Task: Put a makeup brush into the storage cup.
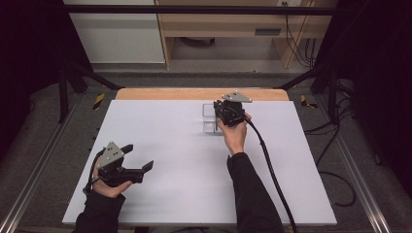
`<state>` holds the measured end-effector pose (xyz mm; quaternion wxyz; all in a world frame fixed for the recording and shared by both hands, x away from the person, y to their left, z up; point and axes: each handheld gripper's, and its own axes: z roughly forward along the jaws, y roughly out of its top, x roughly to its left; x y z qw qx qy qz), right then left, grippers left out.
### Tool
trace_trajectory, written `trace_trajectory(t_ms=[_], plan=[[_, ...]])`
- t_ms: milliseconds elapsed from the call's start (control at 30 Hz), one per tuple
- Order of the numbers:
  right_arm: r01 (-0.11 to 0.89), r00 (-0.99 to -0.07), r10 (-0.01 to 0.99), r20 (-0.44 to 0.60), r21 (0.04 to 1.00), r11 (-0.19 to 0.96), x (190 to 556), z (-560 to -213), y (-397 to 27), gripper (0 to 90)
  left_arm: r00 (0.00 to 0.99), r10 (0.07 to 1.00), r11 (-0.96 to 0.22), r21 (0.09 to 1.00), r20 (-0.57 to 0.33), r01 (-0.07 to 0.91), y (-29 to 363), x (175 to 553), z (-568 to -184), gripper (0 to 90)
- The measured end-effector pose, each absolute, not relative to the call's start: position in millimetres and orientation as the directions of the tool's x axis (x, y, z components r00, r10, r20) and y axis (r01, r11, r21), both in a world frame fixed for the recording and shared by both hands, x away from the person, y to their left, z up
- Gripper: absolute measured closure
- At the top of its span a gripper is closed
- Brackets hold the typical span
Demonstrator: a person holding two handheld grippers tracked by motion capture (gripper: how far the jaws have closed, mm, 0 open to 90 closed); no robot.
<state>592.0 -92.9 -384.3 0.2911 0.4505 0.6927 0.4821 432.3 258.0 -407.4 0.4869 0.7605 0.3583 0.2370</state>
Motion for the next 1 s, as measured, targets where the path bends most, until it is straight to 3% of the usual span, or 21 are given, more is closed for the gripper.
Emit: trace_trajectory(t_ms=[233,267,667,1000], plan=[[0.325,-0.444,0.895,0.045,0.939,0.114,583.2,-374.5,-101.2,71.1,0.629,0.777,-0.269,0.910,0.012,0.315,258.1,432.4,-407.3,6.0],[0.320,-0.459,0.887,0.058,0.942,0.104,579.5,-369.9,-105.5,64.5,0.630,0.776,-0.270,0.910,0.013,0.314,258.2,432.6,-407.3,6.0],[0.293,-0.560,0.824,0.091,0.951,0.094,547.2,-350.1,-126.6,38.0,0.630,0.777,-0.263,0.912,0.007,0.314,258.0,433.1,-407.5,5.8],[0.253,-0.599,0.798,0.072,0.962,0.103,519.7,-343.7,-143.3,24.0,0.630,0.777,-0.252,0.914,-0.004,0.316,259.2,433.3,-407.4,5.5]])
